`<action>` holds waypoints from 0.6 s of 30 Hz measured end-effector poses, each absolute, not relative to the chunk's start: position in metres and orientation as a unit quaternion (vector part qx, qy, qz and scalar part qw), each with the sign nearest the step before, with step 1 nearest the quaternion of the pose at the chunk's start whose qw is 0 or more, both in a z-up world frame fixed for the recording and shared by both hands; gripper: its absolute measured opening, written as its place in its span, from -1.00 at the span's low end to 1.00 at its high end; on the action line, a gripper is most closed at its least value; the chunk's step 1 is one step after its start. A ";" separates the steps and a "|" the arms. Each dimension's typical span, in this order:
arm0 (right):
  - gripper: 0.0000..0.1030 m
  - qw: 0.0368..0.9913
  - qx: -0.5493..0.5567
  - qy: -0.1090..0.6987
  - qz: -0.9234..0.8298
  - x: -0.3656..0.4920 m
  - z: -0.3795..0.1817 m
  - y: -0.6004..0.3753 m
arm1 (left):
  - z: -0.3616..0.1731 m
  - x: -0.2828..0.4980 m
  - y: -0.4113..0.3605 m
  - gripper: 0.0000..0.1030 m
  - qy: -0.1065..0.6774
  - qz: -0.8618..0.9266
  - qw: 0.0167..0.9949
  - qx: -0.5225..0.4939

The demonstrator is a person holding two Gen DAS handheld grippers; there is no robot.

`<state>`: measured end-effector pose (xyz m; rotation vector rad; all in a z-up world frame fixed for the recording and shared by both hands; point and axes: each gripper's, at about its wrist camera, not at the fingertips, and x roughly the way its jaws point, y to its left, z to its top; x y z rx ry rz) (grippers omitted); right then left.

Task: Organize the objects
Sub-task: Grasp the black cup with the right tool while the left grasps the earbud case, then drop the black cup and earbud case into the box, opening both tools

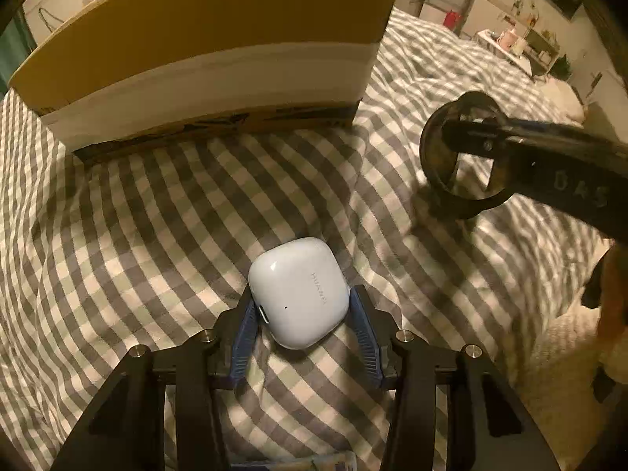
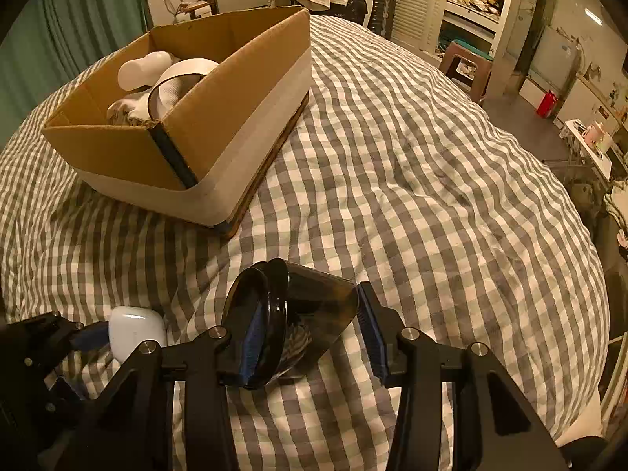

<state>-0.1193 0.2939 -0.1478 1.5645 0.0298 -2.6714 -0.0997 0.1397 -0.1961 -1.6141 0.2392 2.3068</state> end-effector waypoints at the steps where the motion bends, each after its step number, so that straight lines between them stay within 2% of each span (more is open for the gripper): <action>1: -0.14 0.023 0.505 0.009 -0.863 -0.120 -0.148 0.294 | -0.194 -0.100 0.137 -0.09 0.080 0.807 0.158 -0.564; 8: -0.14 0.036 0.495 0.014 -0.868 -0.115 -0.141 0.283 | -0.169 -0.092 0.119 -0.13 0.061 0.824 0.149 -0.543; 12: -0.14 0.048 0.485 0.019 -0.873 -0.112 -0.131 0.273 | -0.152 -0.090 0.111 -0.49 0.052 0.836 0.142 -0.528; 18: -0.14 0.062 0.466 0.024 -0.882 -0.108 -0.113 0.260 | -0.154 -0.100 0.098 -0.57 0.031 0.829 0.139 -0.541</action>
